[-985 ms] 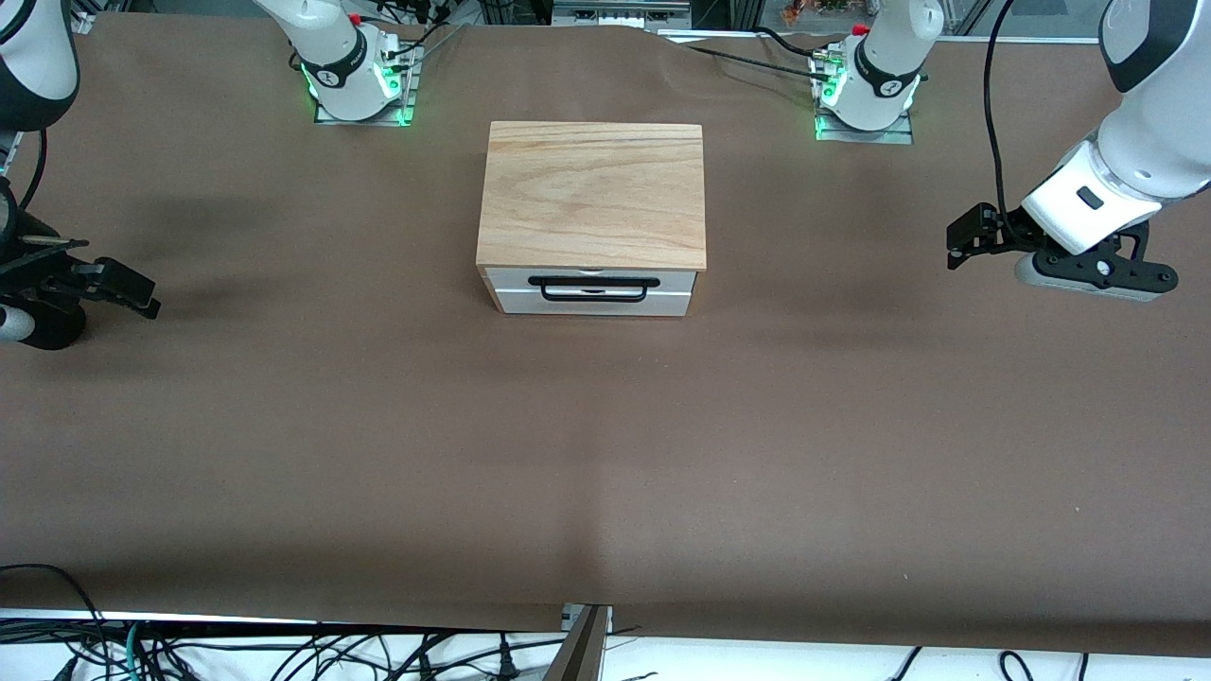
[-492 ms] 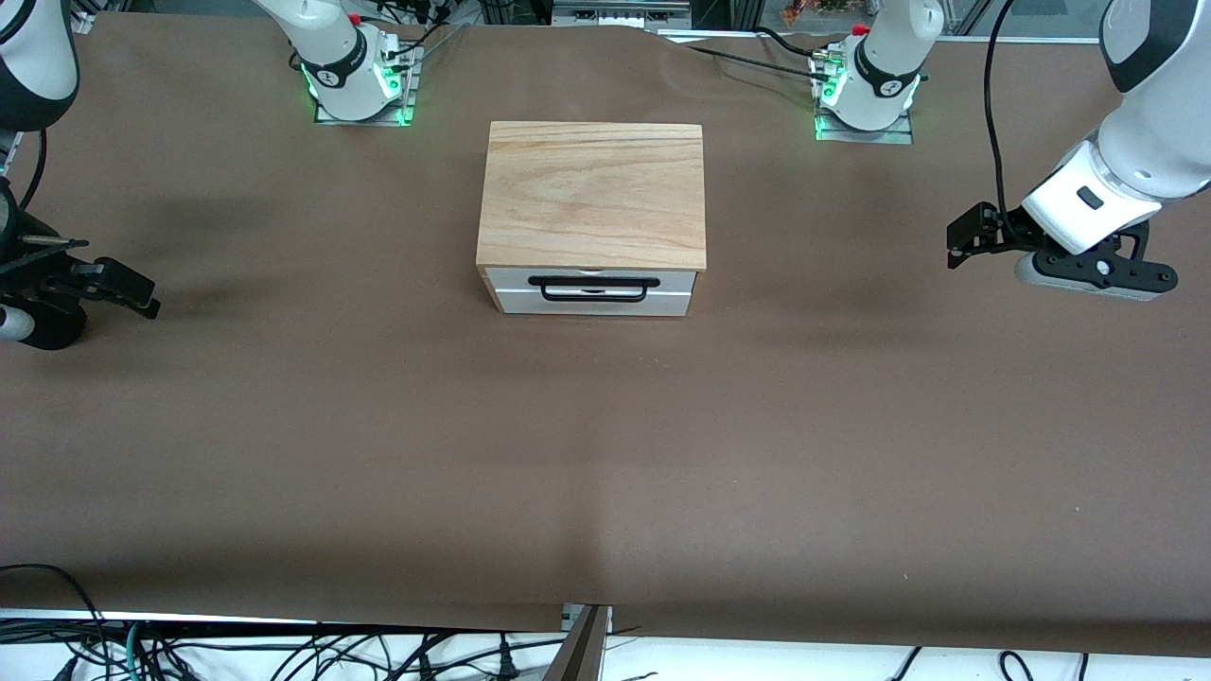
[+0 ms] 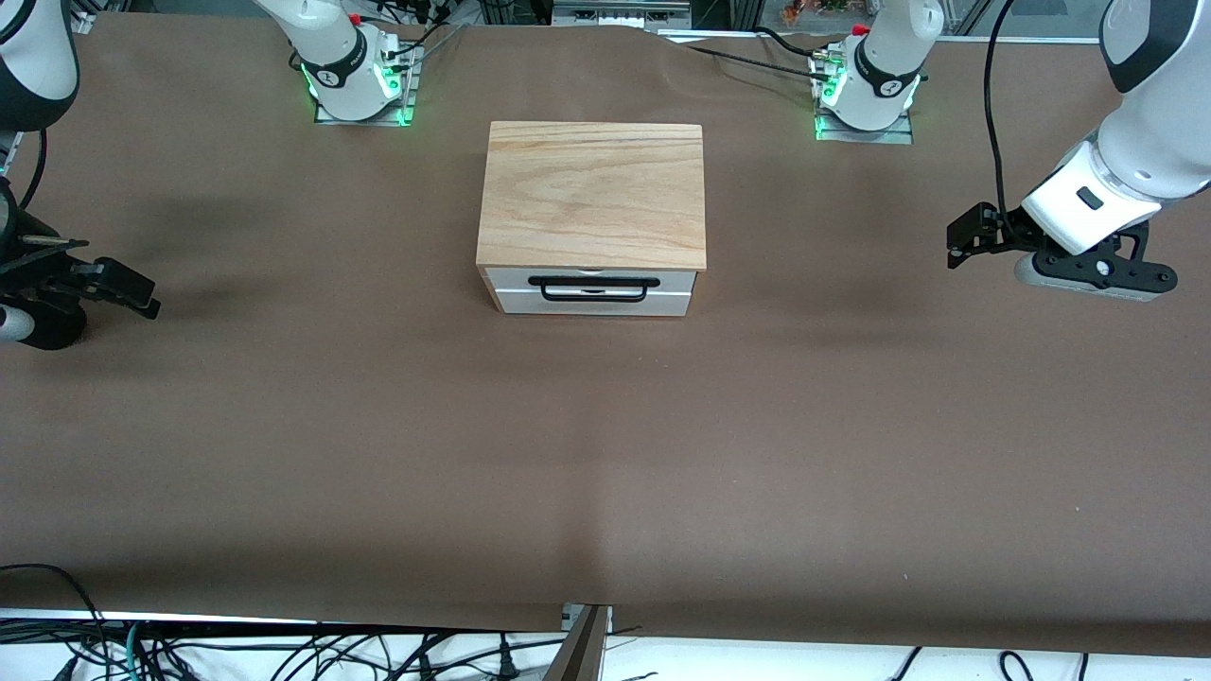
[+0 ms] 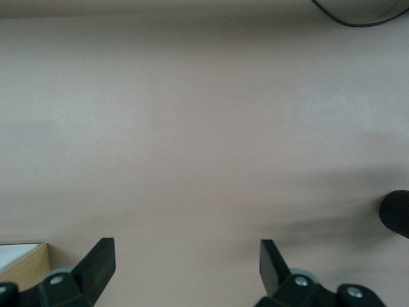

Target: Pull top drawer with both arms simultaneously

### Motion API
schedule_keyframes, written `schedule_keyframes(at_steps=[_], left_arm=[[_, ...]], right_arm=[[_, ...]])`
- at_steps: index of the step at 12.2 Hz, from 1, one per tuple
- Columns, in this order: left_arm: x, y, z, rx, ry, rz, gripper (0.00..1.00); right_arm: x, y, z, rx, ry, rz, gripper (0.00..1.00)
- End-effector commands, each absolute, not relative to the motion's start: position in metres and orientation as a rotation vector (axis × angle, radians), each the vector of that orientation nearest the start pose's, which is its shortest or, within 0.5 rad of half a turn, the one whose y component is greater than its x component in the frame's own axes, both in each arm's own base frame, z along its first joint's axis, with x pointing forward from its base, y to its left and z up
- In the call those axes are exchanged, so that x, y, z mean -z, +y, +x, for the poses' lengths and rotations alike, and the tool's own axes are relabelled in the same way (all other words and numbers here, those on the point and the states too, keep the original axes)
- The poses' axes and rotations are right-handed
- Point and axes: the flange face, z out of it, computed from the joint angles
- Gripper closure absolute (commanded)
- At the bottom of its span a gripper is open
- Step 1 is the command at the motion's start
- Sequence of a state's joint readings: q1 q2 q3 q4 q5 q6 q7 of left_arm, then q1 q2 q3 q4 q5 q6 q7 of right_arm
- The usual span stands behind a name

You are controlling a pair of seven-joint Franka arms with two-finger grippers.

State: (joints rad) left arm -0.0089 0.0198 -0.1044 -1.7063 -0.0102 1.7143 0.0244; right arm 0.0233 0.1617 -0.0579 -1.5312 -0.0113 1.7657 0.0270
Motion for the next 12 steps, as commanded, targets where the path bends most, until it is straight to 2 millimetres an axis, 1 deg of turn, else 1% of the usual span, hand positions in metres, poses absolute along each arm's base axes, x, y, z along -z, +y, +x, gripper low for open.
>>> schedule_keyframes(at_steps=[1,2,4,5,6,7,9,10,11,12], left_arm=[[-0.561,-0.065,0.568,-0.053,0.245,-3.143,0.0],[-0.556,-0.067,0.567,-0.092,0.246,-3.149,0.0],[-0.543,-0.075,0.569,-0.161,0.24,-3.219,0.0],[-0.539,-0.078,0.569,-0.193,0.238,-3.256,0.0],[-0.534,-0.083,0.569,-0.223,0.236,-3.297,0.0],[-0.529,-0.088,0.571,-0.247,0.231,-3.345,0.0],[-0.518,-0.101,0.574,-0.303,0.211,-3.45,0.0],[-0.511,-0.107,0.577,-0.339,0.2,-3.505,0.0],[-0.501,-0.115,0.581,-0.39,0.182,-3.571,0.0],[-0.489,-0.129,0.585,-0.443,0.201,-3.634,0.0]], right_arm=[[-0.571,-0.02,0.616,0.112,0.089,-3.166,0.0],[-0.571,-0.02,0.616,0.112,0.089,-3.166,0.0],[-0.57,-0.02,0.616,0.109,0.089,-3.166,0.0],[-0.553,-0.02,0.623,0.066,0.081,-3.17,0.0],[-0.544,-0.02,0.625,0.046,0.083,-3.168,0.0],[-0.542,-0.02,0.626,0.042,0.102,-3.167,0.0],[-0.521,-0.015,0.631,-0.014,0.096,-3.155,0.0],[-0.518,-0.007,0.632,-0.021,0.096,-3.11,0.0],[-0.509,-0.001,0.634,-0.046,0.106,-3.044,0.0],[-0.497,0.005,0.639,-0.075,0.123,-2.974,0.0]])
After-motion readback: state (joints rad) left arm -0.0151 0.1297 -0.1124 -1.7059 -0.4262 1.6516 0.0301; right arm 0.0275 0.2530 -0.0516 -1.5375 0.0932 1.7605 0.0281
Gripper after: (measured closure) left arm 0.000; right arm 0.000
